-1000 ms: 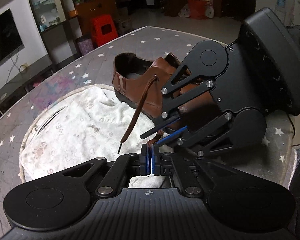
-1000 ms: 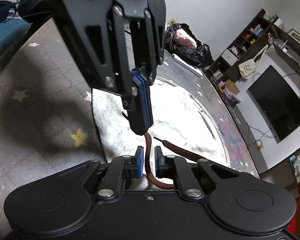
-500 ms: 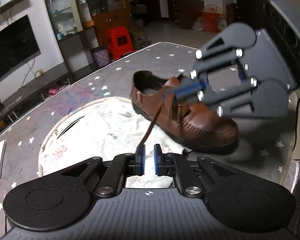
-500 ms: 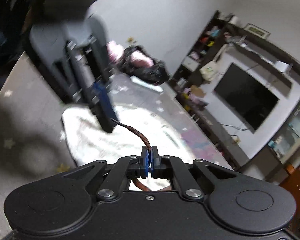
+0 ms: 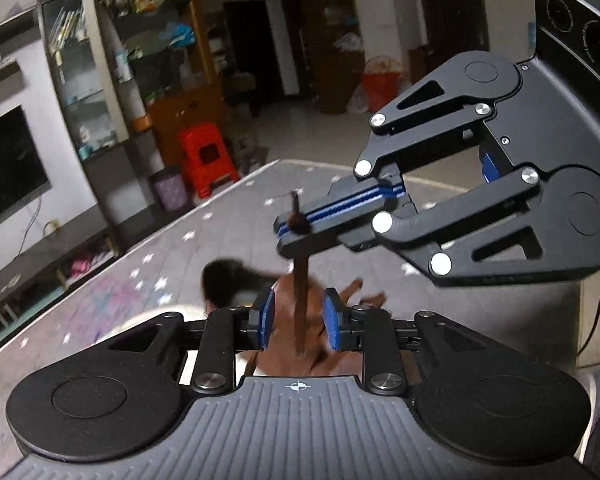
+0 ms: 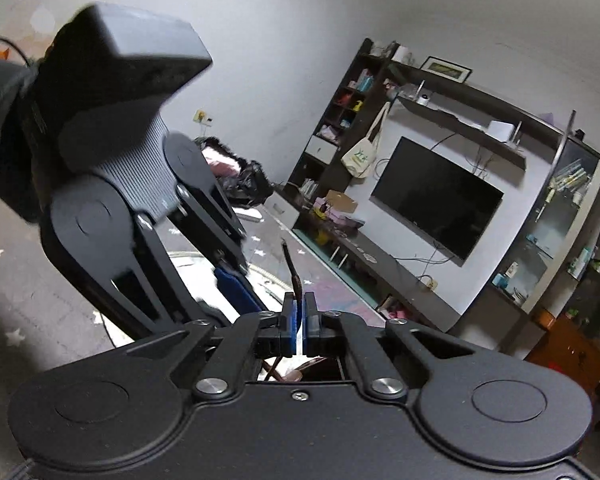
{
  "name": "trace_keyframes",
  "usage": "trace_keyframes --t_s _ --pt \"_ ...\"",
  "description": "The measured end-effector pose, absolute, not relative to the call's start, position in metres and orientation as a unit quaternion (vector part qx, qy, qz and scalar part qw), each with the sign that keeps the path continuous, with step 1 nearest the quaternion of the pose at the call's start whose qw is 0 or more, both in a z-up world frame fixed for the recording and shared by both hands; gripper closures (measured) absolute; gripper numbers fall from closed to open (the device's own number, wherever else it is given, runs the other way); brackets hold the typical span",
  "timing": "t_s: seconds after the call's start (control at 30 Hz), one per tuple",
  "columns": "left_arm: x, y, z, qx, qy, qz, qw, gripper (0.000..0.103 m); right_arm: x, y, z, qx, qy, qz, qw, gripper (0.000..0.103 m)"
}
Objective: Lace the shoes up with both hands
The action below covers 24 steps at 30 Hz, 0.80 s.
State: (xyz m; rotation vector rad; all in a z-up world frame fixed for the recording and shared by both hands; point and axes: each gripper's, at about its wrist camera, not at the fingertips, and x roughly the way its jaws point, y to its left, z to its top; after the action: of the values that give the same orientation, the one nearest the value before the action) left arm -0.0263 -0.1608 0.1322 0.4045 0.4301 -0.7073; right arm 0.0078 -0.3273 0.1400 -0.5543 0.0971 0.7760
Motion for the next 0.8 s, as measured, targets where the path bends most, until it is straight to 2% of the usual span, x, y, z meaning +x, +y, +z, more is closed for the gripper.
trace_keyframes --t_s 0.2,0.23,0.27,0.4,0.8 --pt "-0.015 -0.178 0.135 0.19 0.191 -0.358 0.894 0.077 0.013 -0.341 0.152 -0.251 0.049 0.372 0.892 0.101" --pt "-0.014 -0.18 0.134 0.188 0.192 -0.361 0.893 0.081 0.015 -0.345 0.153 -0.246 0.051 0.373 0.893 0.101" --pt "-0.013 -0.182 0.134 0.187 0.194 -0.364 0.891 0.089 0.016 -0.347 0.154 -0.245 0.054 0.371 0.894 0.101" --pt "-0.013 -0.183 0.134 0.187 0.189 -0.362 0.893 0.095 0.022 -0.354 0.153 -0.234 0.062 0.36 0.901 0.101" --pt "-0.017 -0.182 0.134 0.182 0.193 -0.365 0.893 0.097 0.036 -0.368 0.153 -0.207 0.084 0.335 0.916 0.1"
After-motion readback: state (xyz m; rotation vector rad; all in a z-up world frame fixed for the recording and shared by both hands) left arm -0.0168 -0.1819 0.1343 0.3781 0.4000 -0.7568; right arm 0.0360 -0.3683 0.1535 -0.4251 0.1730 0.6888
